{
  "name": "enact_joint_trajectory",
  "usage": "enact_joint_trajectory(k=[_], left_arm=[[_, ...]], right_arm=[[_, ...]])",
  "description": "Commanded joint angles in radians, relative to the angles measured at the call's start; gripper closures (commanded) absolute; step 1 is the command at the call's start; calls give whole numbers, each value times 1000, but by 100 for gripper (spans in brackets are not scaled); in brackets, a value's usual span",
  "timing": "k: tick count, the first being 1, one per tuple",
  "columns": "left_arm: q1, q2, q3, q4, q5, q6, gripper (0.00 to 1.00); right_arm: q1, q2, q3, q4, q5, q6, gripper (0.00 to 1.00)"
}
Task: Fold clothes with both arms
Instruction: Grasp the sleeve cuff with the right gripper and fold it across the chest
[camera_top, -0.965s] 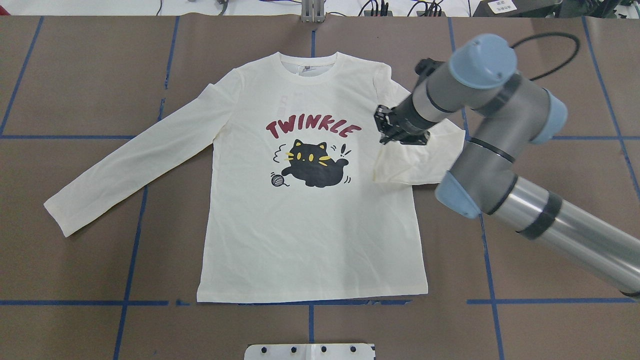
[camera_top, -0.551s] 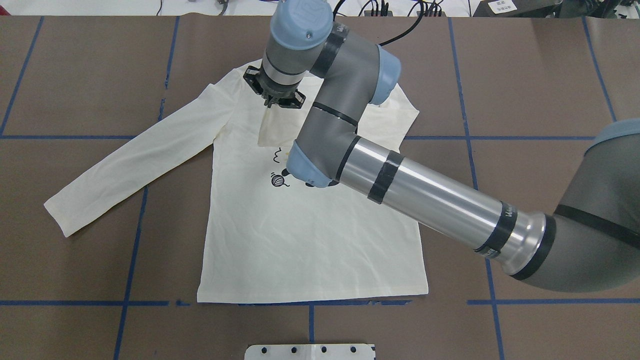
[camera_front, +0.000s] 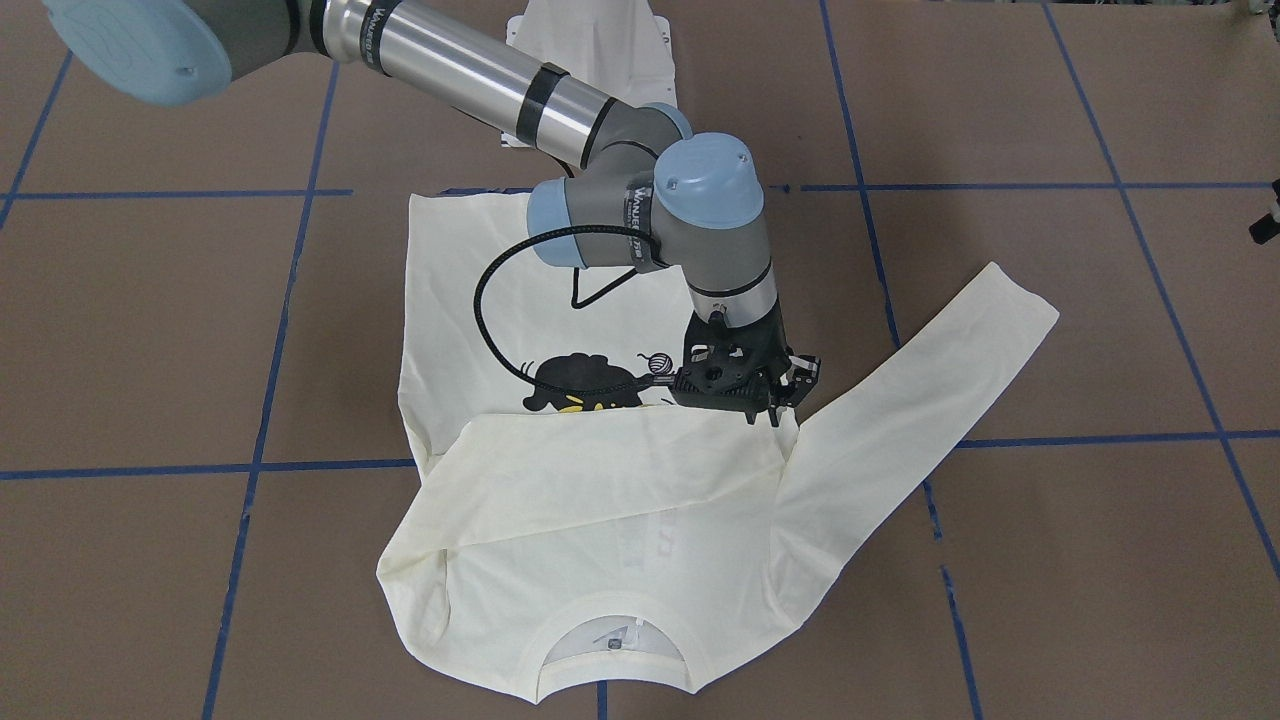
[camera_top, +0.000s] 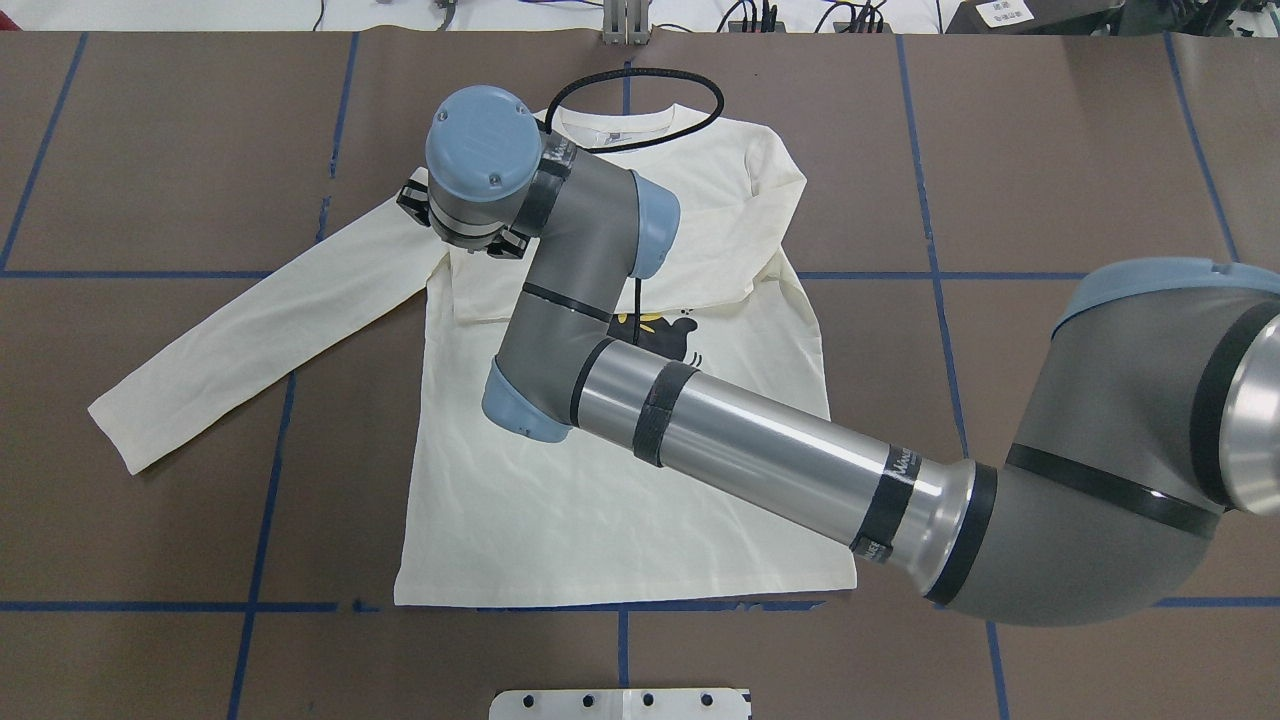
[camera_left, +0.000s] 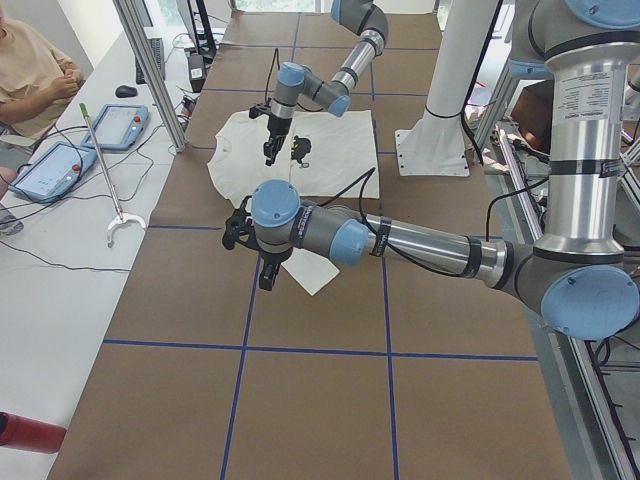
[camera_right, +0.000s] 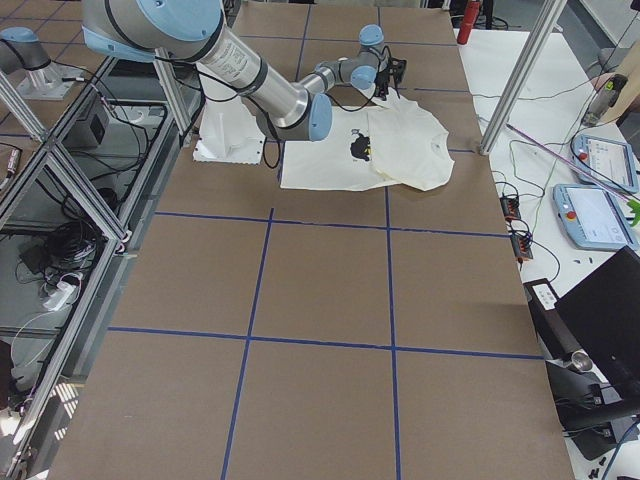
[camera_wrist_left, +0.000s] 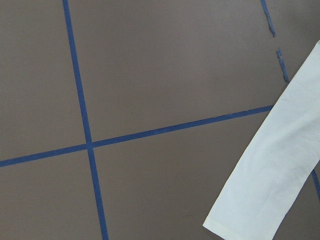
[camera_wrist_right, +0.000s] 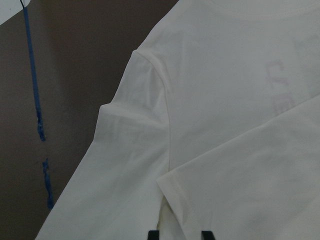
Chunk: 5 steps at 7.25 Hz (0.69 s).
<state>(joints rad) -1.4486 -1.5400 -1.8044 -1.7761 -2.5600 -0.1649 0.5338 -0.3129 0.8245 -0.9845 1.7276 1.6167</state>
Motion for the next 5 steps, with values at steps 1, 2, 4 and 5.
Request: enact_joint_trajectory(k=[1, 2, 4, 5], left_arm=[[233, -61, 20, -202, 91, -365, 0], [319, -57, 22, -253, 171, -551, 0], [423, -49, 110, -276, 258, -685, 3], [431, -39, 155, -286, 277, -705, 12]], right_arm=[[-28, 32, -1, 12, -46, 35, 0], [-25, 6, 78, 6, -45, 92, 0], [-8, -171, 367, -70, -40, 112, 0], [17, -274, 518, -144, -10, 112, 0]])
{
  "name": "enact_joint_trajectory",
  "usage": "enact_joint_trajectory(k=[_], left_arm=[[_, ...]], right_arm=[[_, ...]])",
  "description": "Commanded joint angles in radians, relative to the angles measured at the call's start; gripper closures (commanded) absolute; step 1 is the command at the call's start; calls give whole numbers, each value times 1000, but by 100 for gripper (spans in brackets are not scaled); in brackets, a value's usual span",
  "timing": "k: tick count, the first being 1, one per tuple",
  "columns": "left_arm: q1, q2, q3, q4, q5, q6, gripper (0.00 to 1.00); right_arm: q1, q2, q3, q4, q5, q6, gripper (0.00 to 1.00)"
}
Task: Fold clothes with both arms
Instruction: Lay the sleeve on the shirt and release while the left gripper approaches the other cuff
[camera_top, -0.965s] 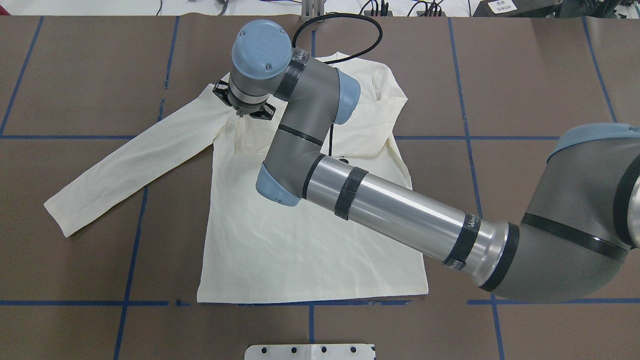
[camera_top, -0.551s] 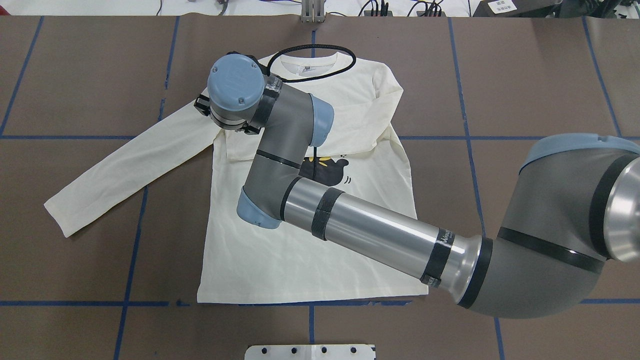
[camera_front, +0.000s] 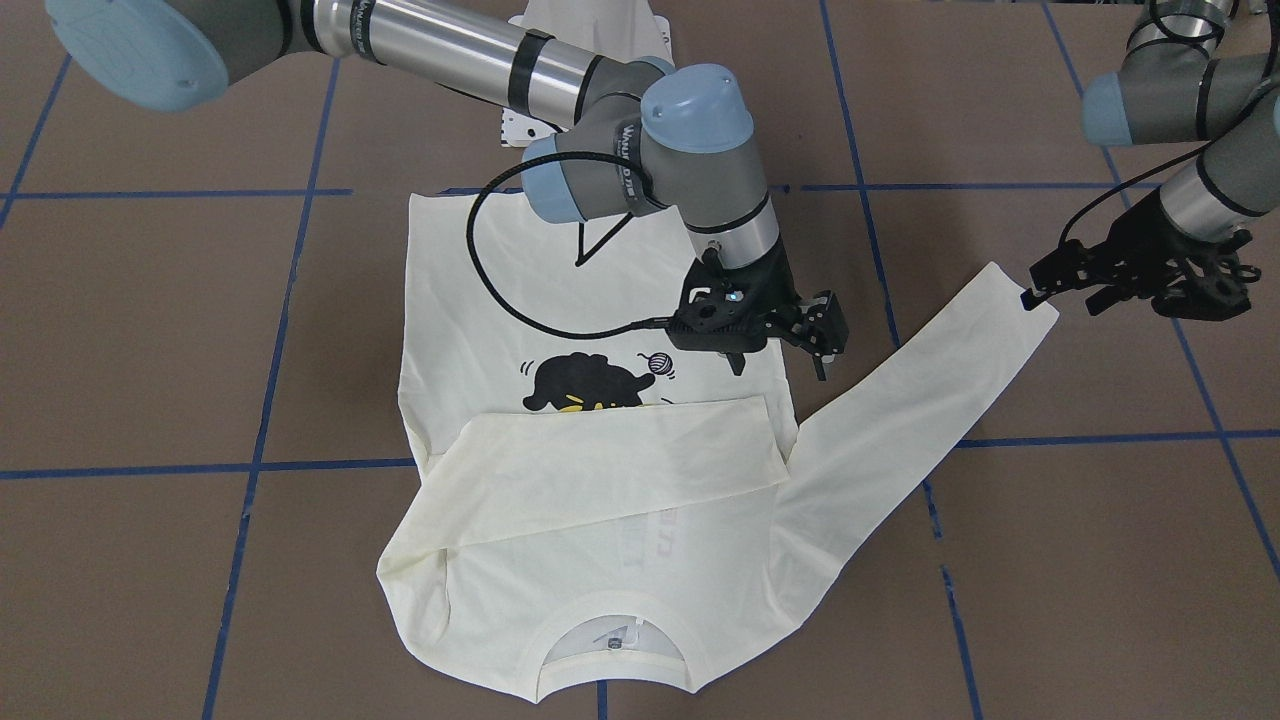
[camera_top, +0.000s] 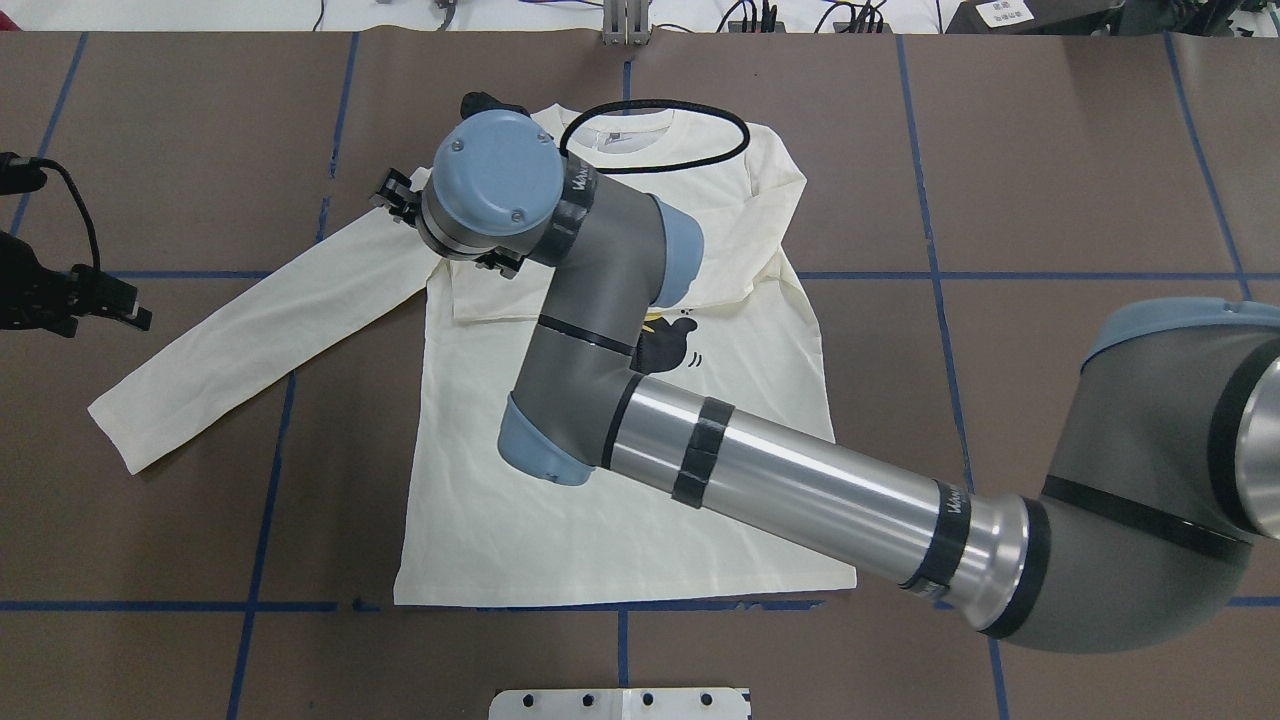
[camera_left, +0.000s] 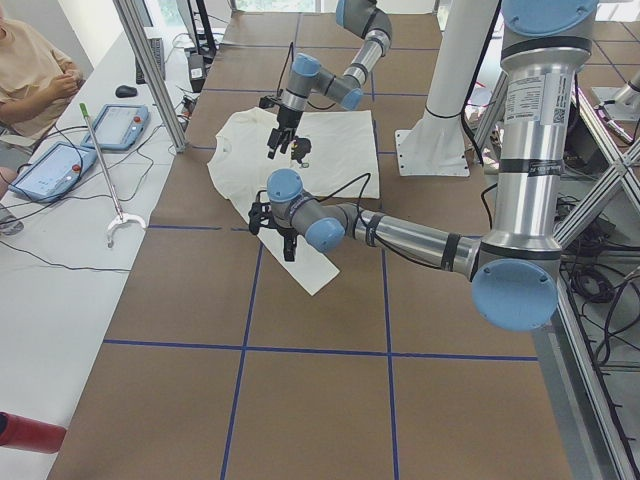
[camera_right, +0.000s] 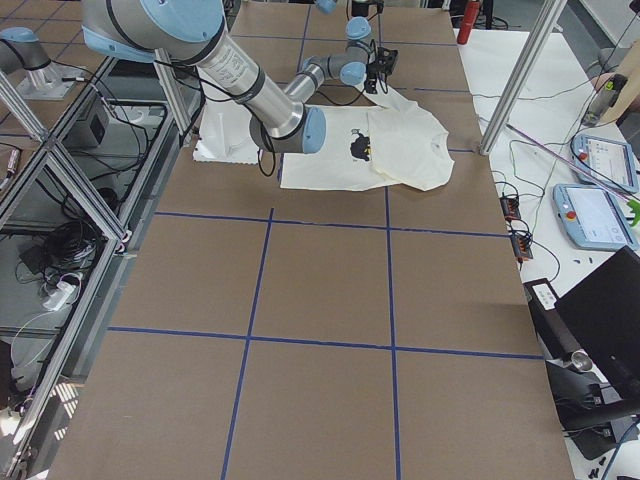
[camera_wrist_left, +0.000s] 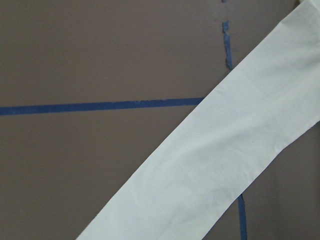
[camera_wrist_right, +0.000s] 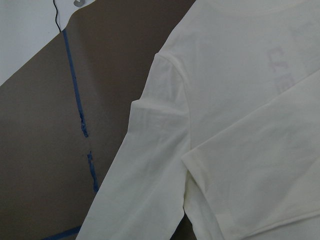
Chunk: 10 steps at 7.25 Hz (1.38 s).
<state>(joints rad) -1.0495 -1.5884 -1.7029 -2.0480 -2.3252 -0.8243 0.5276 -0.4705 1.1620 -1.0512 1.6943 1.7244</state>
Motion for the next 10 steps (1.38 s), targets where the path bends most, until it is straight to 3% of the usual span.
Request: enact_joint_trajectory(k=[1, 2, 4, 10], left_arm=[[32, 15, 89, -50, 32, -47, 23], [32, 16, 123, -53, 30, -47, 28], [34, 36, 127, -55, 30, -44, 30], [98, 50, 153, -60, 32, -41, 38]], right_arm=[[46, -207, 288, -78, 75, 3, 0], [60, -265, 347, -82, 91, 3, 1], [100, -339, 393, -69, 149, -17, 1], [100, -358, 401, -67, 154, -19, 1]])
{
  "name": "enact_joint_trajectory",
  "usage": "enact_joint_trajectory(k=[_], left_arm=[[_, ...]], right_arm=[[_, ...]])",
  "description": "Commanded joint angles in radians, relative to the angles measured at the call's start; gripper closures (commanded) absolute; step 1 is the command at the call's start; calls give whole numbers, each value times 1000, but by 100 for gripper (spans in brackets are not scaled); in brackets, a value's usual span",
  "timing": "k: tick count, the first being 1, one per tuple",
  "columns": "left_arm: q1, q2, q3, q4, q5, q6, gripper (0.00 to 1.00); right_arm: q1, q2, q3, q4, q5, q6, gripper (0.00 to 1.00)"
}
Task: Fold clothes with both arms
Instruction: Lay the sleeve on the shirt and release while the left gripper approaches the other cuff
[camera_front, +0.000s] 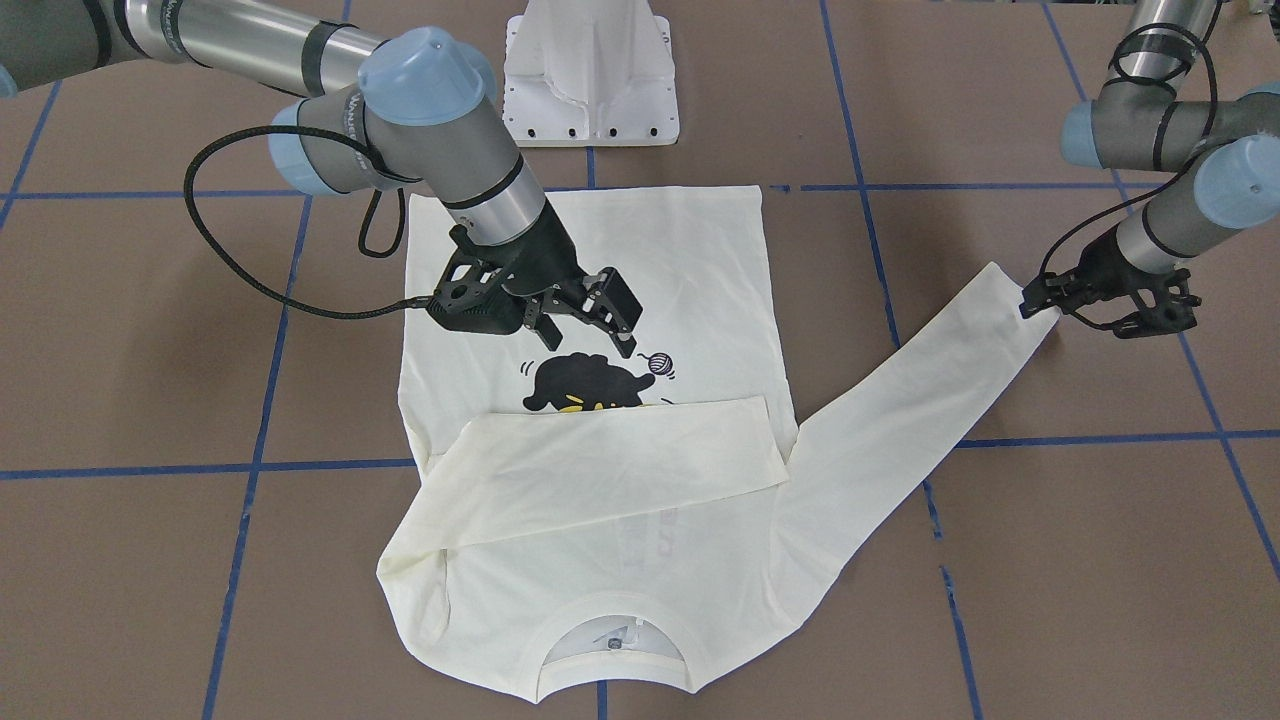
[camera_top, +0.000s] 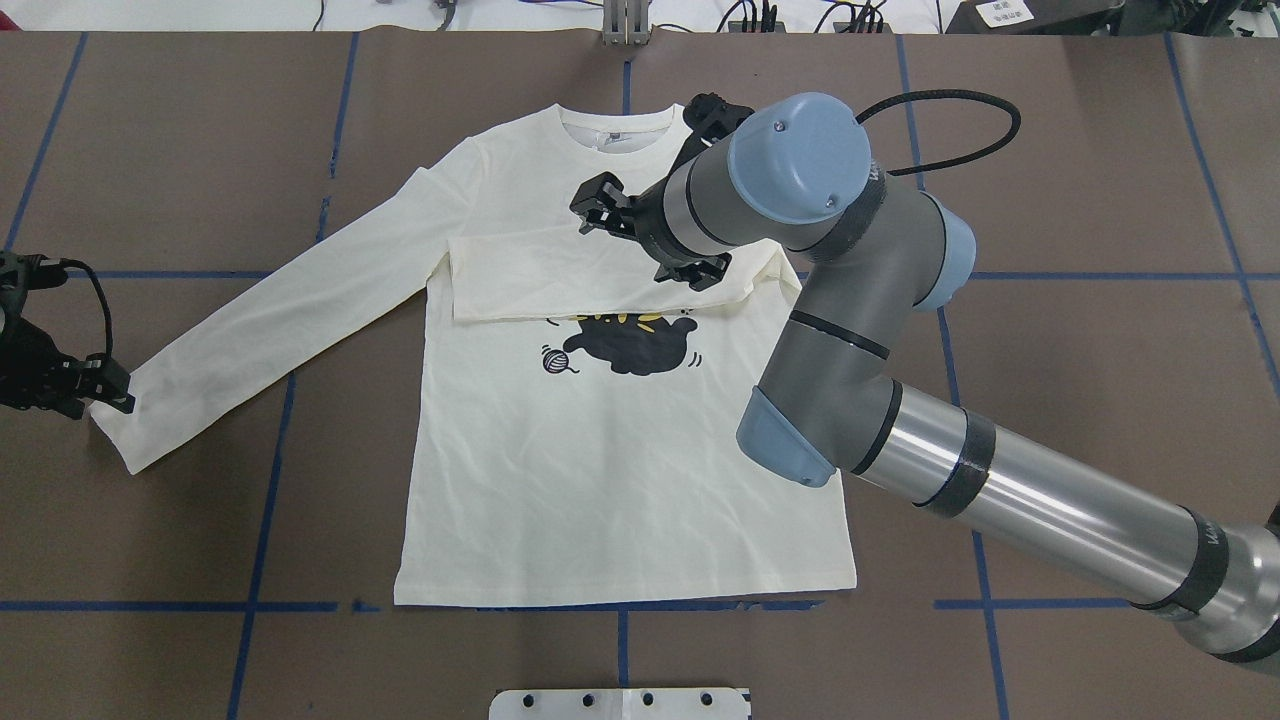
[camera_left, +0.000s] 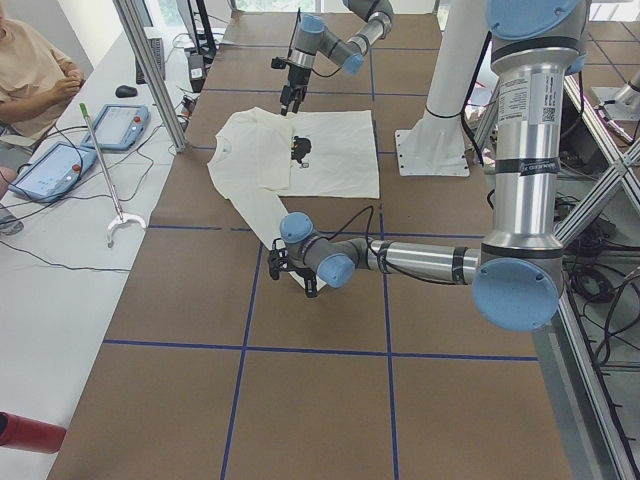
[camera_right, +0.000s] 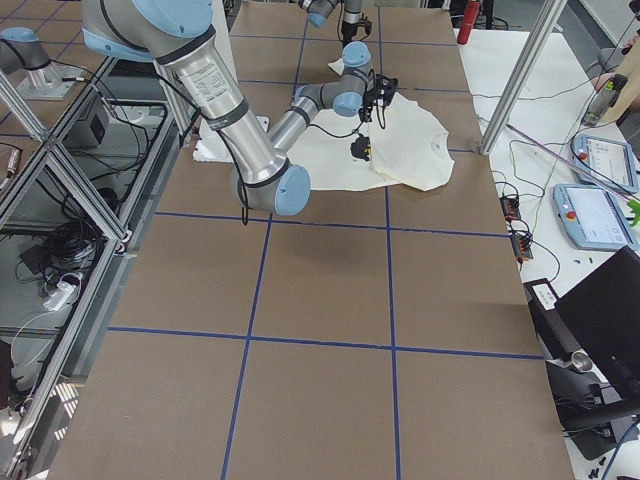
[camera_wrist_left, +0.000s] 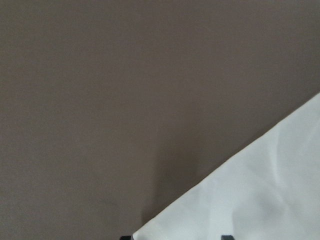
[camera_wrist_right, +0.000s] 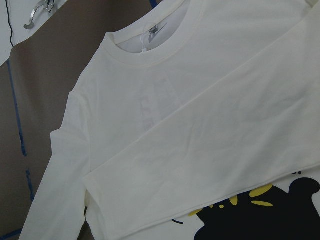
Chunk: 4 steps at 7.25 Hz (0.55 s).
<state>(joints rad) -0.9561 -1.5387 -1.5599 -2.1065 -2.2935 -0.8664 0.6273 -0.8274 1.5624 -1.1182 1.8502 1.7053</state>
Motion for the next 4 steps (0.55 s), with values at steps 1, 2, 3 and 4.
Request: enact_joint_trajectory(k=[1, 2, 3, 4], left_arm=[[7, 0, 11, -1, 0, -3, 58], [7, 2, 11, 0, -1, -11, 89], [7, 0, 11, 0, -1, -3, 100], [7, 0, -24, 0, -6, -3, 100]], right_arm=[[-1, -1, 1, 0, -2, 4, 1], [-3, -1, 1, 0, -2, 7, 1], [-1, -1, 2, 0, -3, 7, 1], [-1, -2, 4, 0, -3, 7, 1]])
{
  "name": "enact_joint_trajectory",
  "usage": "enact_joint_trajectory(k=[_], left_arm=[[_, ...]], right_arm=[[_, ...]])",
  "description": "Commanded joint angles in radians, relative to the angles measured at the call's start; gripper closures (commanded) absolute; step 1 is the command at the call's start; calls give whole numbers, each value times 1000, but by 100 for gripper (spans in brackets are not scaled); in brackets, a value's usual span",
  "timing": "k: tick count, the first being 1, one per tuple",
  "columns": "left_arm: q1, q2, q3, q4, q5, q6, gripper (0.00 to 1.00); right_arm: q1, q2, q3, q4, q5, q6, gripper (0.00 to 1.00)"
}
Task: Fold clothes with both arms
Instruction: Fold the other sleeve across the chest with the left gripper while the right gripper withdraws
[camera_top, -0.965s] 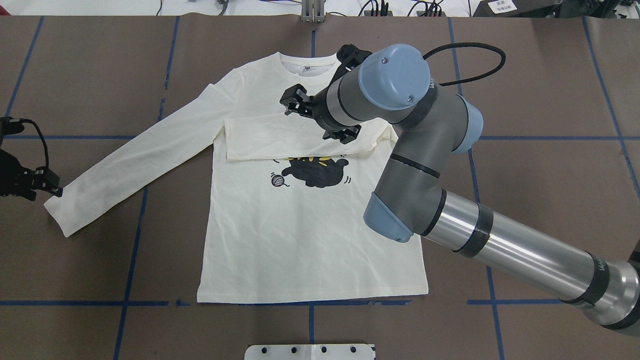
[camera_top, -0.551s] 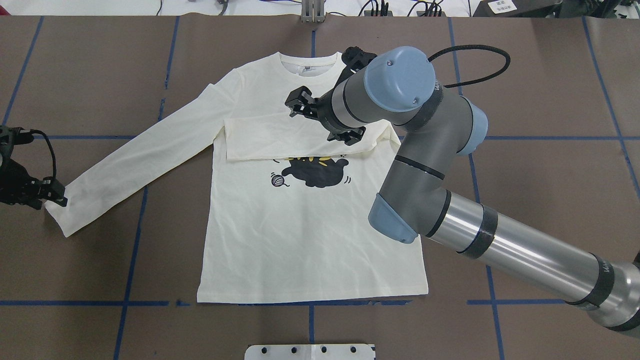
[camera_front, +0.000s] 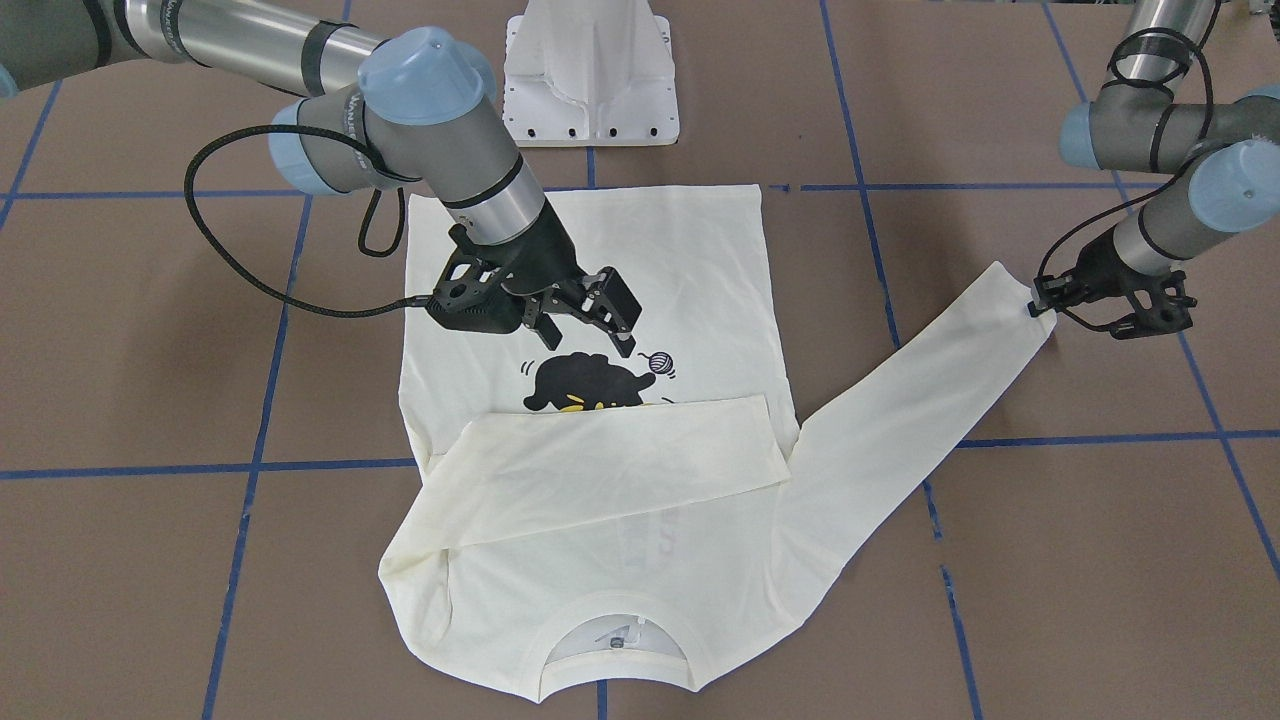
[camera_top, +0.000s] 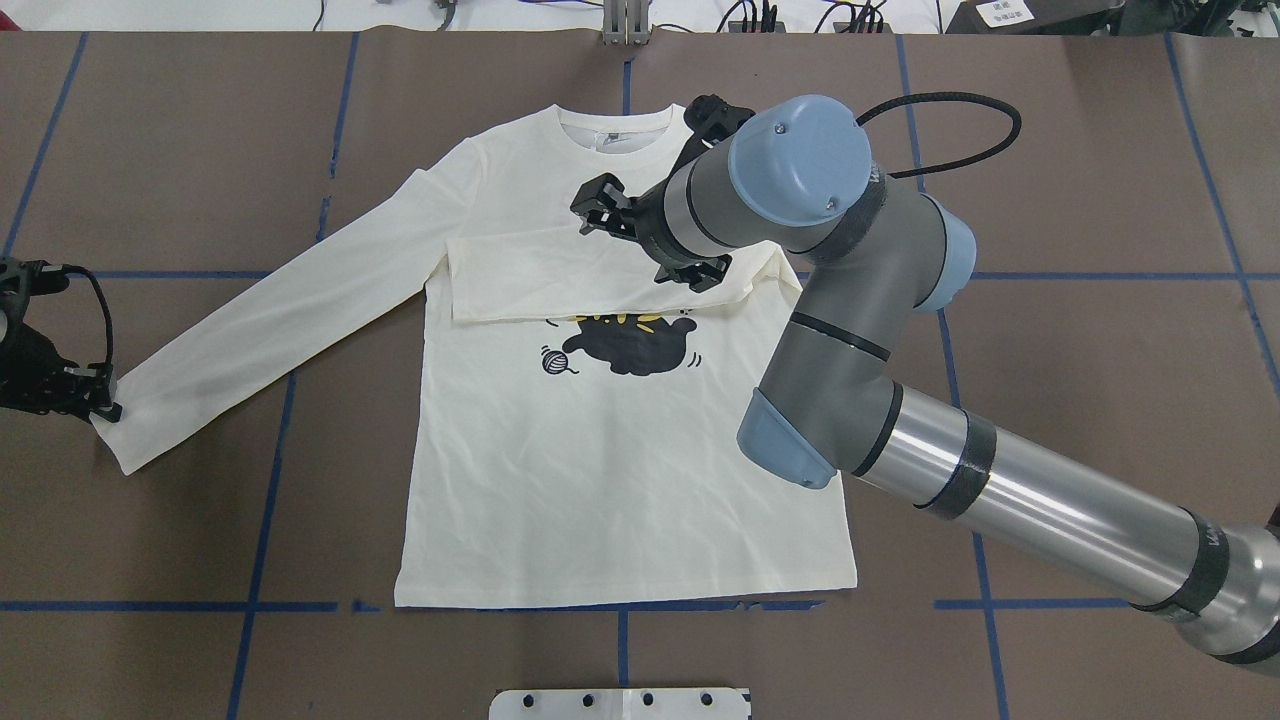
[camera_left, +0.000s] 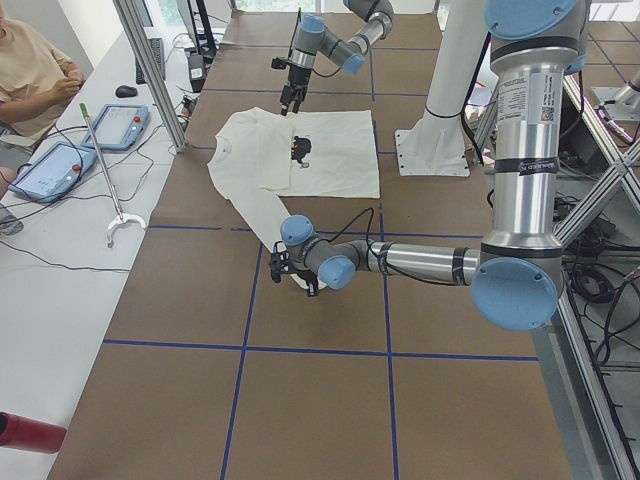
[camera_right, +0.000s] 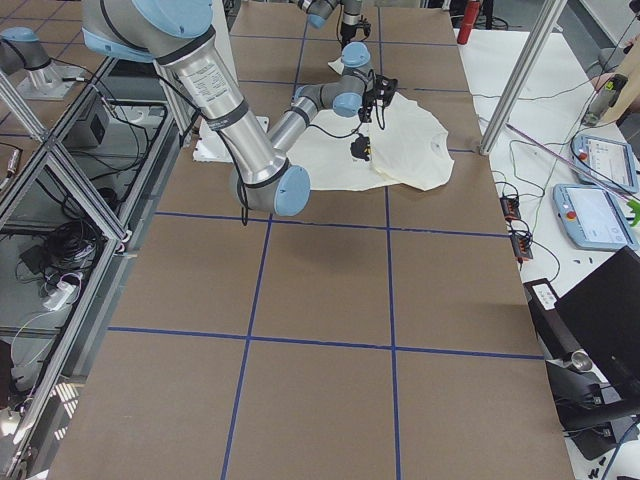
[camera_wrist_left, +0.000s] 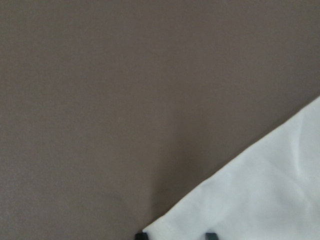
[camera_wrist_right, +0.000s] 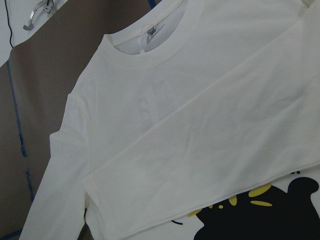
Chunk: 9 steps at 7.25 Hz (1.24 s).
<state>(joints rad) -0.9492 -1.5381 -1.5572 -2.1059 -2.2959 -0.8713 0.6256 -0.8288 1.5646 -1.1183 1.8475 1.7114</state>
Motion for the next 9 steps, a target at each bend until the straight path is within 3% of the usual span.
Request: enact_joint_trajectory(k=[1, 2, 3, 5, 7, 8, 9], left_arm=[[-2, 0, -97, 12, -84, -9, 100], [-2, -8, -156, 14, -177, -17, 100], [0, -60, -191, 12, -195, -108, 100], [27, -382, -143, 9, -191, -431, 100], [86, -683, 7, 4, -127, -625, 100], [90, -782, 63, -9, -66, -671, 100], [108, -950, 232, -37, 5, -681, 100]], right_arm=[[0, -7, 8, 0, -1, -1, 1], [3, -47, 52, 0, 4, -9, 1], [19, -115, 119, 0, 15, -16, 1], [95, -264, 224, 0, 83, -99, 0], [187, -372, 268, 2, 168, -183, 0], [222, -416, 284, 2, 200, -222, 0], [268, -456, 293, 2, 257, -266, 0]])
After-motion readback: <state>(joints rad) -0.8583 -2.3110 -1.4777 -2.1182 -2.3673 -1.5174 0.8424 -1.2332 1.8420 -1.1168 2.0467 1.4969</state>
